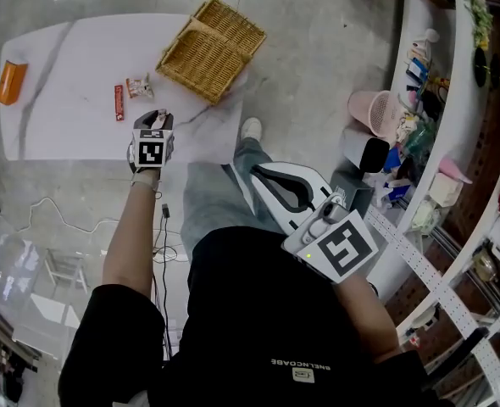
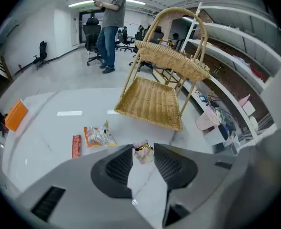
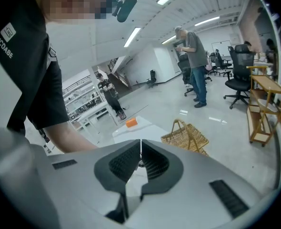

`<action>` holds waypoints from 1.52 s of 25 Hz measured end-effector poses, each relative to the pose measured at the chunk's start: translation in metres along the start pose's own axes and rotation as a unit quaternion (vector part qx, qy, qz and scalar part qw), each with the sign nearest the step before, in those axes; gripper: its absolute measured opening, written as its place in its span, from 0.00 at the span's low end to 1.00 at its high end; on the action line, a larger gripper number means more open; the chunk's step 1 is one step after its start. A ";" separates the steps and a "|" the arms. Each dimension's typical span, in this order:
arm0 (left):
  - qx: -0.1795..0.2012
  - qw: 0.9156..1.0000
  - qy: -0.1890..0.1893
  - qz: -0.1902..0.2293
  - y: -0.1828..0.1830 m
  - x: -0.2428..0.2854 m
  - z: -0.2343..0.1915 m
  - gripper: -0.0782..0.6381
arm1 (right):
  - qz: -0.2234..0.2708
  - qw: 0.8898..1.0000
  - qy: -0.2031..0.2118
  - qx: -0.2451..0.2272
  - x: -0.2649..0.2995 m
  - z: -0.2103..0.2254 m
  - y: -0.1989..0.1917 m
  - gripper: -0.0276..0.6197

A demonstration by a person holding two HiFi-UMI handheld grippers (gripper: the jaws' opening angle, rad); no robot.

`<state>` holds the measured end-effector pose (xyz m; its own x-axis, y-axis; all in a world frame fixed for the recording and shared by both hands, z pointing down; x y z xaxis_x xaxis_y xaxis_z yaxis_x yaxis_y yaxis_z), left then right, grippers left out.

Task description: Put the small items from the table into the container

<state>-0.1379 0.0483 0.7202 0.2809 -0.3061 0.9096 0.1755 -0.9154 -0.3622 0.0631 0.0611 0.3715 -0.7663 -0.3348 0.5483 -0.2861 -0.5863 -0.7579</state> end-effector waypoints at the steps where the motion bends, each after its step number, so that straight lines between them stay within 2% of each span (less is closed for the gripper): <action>1: 0.001 1.000 0.002 0.008 0.006 -0.006 0.002 0.31 | 0.003 1.000 0.000 0.001 -0.002 0.001 0.001 0.04; 5: 0.000 0.999 0.001 0.038 0.028 -0.032 0.011 0.31 | 0.023 1.000 -0.001 0.003 -0.010 0.001 0.012 0.04; 13: 0.023 0.996 -0.007 0.087 0.072 -0.081 0.030 0.31 | 0.047 0.999 -0.006 0.017 -0.024 0.002 0.025 0.04; 16: 0.033 0.994 -0.015 0.106 0.089 -0.090 0.037 0.31 | 0.039 0.999 -0.012 0.011 -0.028 0.003 0.022 0.04; 23: 0.072 0.988 -0.037 0.133 0.129 -0.097 0.055 0.31 | 0.061 0.998 -0.016 0.022 -0.032 -0.002 0.031 0.04; 30: 0.094 0.985 -0.052 0.134 0.148 -0.079 0.067 0.31 | 0.064 0.996 -0.053 0.031 -0.043 0.010 0.025 0.04; 38: 0.107 0.984 -0.062 0.131 0.163 -0.065 0.074 0.31 | 0.058 0.995 -0.075 0.045 -0.050 0.017 0.017 0.04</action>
<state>-0.0577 -0.0616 0.5868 0.4540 -0.4781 0.7519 0.2724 -0.7290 -0.6280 0.1062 0.0553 0.3367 -0.6955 -0.5057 0.5105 -0.1431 -0.5988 -0.7880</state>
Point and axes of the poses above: the fingertips, and each gripper's own axes: x forward along the fingers, z to its right, y out of its top, the point moved 4 cm from there along -x, backward along the fingers, and after that the axes turned 2 degrees about -x, right-handed, at the moved point
